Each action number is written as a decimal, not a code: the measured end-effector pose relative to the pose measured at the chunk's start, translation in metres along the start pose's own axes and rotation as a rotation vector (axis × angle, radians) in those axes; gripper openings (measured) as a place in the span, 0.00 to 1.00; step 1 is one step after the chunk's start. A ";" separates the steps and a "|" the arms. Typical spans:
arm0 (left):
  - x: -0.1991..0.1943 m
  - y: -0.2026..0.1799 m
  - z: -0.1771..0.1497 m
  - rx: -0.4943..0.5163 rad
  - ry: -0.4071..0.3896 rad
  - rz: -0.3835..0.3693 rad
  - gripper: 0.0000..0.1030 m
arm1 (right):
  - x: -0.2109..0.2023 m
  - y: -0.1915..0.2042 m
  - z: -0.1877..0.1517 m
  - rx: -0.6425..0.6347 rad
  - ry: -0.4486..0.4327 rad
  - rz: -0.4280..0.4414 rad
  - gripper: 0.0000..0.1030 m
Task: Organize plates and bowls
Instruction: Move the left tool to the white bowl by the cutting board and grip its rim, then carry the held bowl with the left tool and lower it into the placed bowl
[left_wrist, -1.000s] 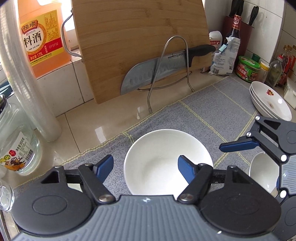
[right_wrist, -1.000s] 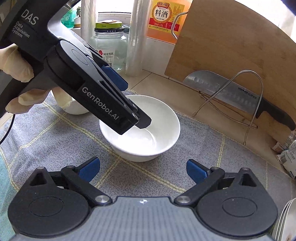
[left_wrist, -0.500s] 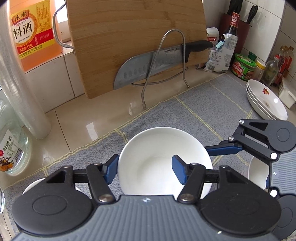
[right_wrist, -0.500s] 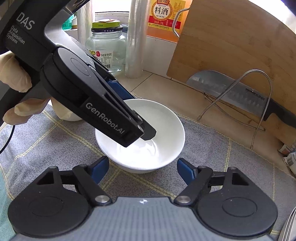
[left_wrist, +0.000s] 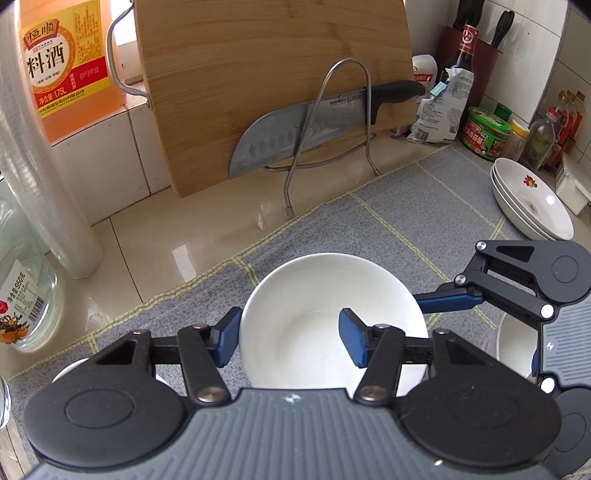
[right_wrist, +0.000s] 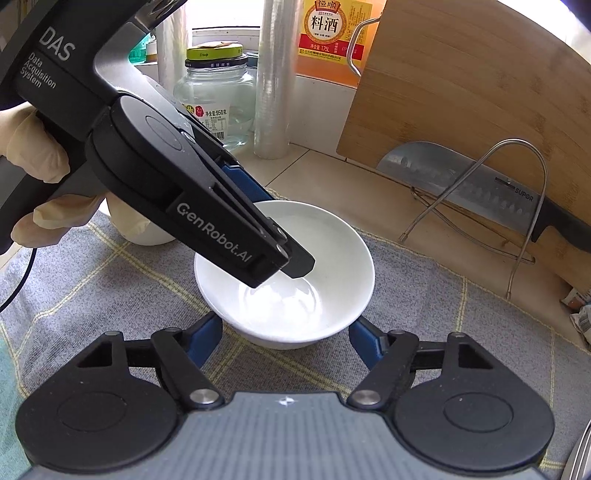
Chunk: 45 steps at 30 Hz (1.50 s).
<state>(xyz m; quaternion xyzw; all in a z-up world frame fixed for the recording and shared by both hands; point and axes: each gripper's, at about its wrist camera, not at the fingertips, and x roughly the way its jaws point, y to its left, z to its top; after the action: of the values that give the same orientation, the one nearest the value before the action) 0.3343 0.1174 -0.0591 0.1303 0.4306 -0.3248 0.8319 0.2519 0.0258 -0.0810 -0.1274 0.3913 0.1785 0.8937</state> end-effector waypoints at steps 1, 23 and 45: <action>0.000 0.000 0.000 0.002 0.001 0.001 0.54 | 0.000 0.000 0.000 -0.001 -0.001 -0.001 0.77; -0.035 -0.025 -0.008 0.051 -0.027 -0.016 0.54 | -0.039 0.009 -0.003 -0.046 -0.011 -0.011 0.77; -0.067 -0.087 -0.008 0.142 -0.055 -0.030 0.54 | -0.098 0.011 -0.032 -0.049 -0.055 -0.075 0.77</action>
<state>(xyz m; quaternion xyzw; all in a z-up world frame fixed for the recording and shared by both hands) 0.2448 0.0842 -0.0048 0.1737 0.3855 -0.3704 0.8271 0.1648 0.0022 -0.0296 -0.1589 0.3569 0.1578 0.9069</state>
